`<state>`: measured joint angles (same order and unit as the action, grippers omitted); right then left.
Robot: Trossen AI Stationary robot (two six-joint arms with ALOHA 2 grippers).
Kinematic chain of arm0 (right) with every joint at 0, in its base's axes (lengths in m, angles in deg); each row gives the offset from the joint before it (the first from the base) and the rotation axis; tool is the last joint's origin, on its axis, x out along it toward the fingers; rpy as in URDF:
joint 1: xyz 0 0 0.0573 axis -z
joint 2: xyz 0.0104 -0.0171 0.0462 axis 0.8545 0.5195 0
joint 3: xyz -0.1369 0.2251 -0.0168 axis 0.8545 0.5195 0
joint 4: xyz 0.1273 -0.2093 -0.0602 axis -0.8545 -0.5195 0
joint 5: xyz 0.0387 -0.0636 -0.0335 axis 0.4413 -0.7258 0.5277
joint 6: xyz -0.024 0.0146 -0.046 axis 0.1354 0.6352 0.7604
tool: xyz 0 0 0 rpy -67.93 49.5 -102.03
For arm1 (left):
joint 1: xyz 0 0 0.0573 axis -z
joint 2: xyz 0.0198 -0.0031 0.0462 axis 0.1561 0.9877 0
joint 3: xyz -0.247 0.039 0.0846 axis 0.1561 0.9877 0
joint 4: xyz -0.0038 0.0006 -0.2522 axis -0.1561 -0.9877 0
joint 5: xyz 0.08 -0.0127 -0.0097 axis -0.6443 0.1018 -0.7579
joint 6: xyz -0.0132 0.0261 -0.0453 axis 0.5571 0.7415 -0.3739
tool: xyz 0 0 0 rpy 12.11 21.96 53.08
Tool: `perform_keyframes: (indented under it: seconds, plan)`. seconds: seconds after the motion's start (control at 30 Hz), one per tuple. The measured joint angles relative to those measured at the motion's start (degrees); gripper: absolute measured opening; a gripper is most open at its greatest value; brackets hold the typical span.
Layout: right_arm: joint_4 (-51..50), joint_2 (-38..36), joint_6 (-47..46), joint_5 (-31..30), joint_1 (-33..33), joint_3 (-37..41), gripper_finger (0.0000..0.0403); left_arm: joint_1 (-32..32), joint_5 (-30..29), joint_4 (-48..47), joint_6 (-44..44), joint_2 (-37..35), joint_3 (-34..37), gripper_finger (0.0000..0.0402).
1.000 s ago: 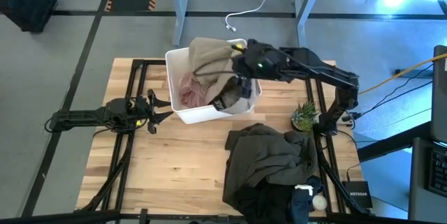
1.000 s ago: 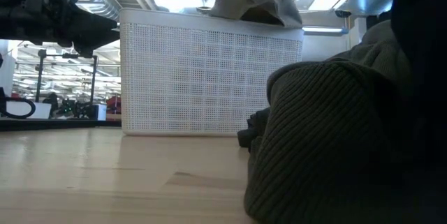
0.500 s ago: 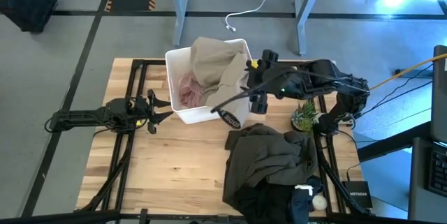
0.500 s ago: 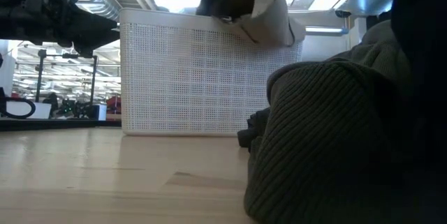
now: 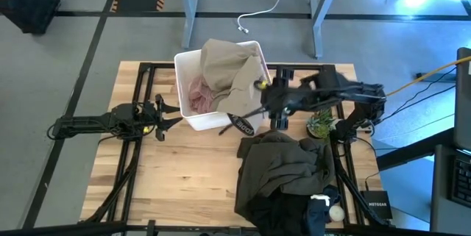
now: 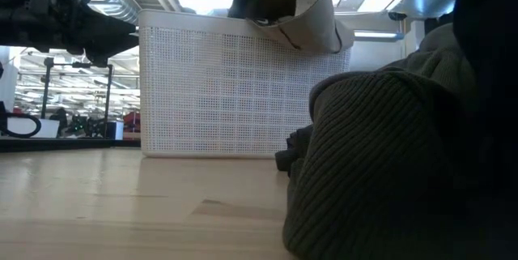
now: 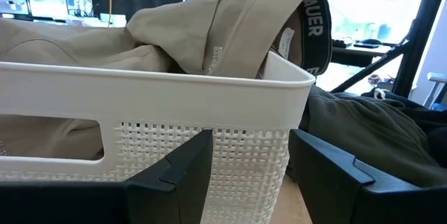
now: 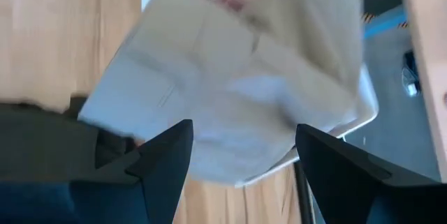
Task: Sort clothes
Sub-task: Put the gray shorts into the white laundry bin
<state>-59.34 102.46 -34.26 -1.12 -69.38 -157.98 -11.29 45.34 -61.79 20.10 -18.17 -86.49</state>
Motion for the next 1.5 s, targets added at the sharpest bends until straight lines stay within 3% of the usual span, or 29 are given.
perform_keyframes:
  seconds: [0.33,0.5,0.73,0.9,1.0,1.1,1.3,1.5]
  plan:
    - [5.3,-11.1,-4.7,-4.4,-4.2,24.9,0.027,0.0,0.0,0.0,0.0,0.0,0.0,0.0184]
    - [16.2,-19.1,-6.9,-5.1,-3.9,40.9,0.027,0.0,0.0,0.0,0.0,0.0,0.0,0.0184]
    - [40.1,-21.2,-2.8,-5.4,-3.9,58.8,0.027,0.0,0.0,0.0,0.0,0.0,0.0,0.0184]
    - [59.5,-19.9,7.5,-9.9,-2.3,60.6,0.027,0.0,0.0,0.0,0.0,0.0,0.0,0.0184]
    - [66.6,-19.9,9.7,-8.0,2.2,58.4,0.027,0.0,0.0,0.0,0.0,0.0,0.0,0.0184]
    - [69.6,-19.9,9.6,-3.9,9.3,56.3,0.027,0.0,0.0,0.0,0.0,0.0,0.0,0.0184]
    - [74.3,-17.8,5.1,10.1,22.4,55.1,0.027,0.0,0.0,0.0,0.0,0.0,0.0,0.0184]
    - [75.4,-13.5,-0.6,14.8,29.4,55.1,0.027,0.0,0.0,0.0,0.0,0.0,0.0,0.0184]
